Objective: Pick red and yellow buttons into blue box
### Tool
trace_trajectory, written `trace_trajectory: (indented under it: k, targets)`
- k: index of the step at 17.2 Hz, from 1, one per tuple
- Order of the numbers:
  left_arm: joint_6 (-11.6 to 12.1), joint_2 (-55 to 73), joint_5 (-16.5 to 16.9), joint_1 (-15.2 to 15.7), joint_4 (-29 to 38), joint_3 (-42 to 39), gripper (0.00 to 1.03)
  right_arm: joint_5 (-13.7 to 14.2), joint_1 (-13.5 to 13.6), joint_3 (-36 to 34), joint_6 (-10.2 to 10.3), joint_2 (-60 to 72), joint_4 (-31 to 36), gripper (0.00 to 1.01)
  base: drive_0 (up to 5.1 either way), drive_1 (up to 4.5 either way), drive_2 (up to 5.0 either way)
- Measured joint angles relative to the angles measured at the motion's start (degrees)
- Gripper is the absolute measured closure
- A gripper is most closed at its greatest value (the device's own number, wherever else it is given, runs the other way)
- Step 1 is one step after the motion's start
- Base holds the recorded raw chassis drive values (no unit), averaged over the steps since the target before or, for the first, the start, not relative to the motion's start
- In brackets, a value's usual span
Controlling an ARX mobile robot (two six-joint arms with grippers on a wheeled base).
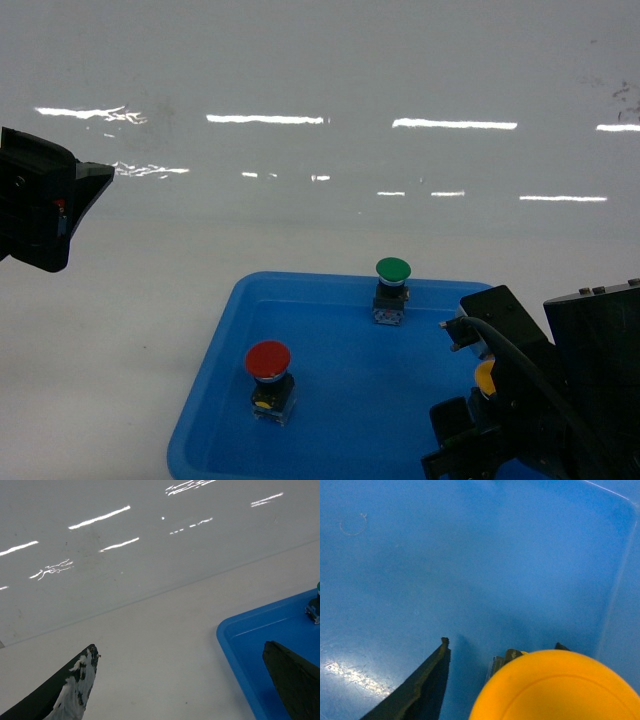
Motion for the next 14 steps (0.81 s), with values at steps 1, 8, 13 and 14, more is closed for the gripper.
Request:
trace_trajectory:
  k: [1, 8, 13, 14]
  targets:
    - [0.0, 0.0, 0.0, 0.0, -0.02, 0.0, 0.05, 0.0, 0.0, 0.0, -0.02, 0.0, 0.0, 0.48, 0.0, 0.0, 0.0]
    - [0.0, 0.0, 0.0, 0.0, -0.02, 0.0, 0.05, -0.31, -0.79, -2.23, 0.11, -1.36, 2.86, 0.73, 0.0, 0.0, 0.0]
    - [0.0, 0.0, 0.0, 0.0, 0.0, 0.0, 0.05, -4.0, -3.41, -8.61, 3.54, -16.59, 3.61, 0.73, 0.0, 0.0, 0.0]
    - [0.0, 0.0, 0.0, 0.0, 0.0, 0.0, 0.05, -5.01, -3.41, -10.27, 4.61, -19.91, 2.99, 0.73, 0.0, 0.0, 0.0]
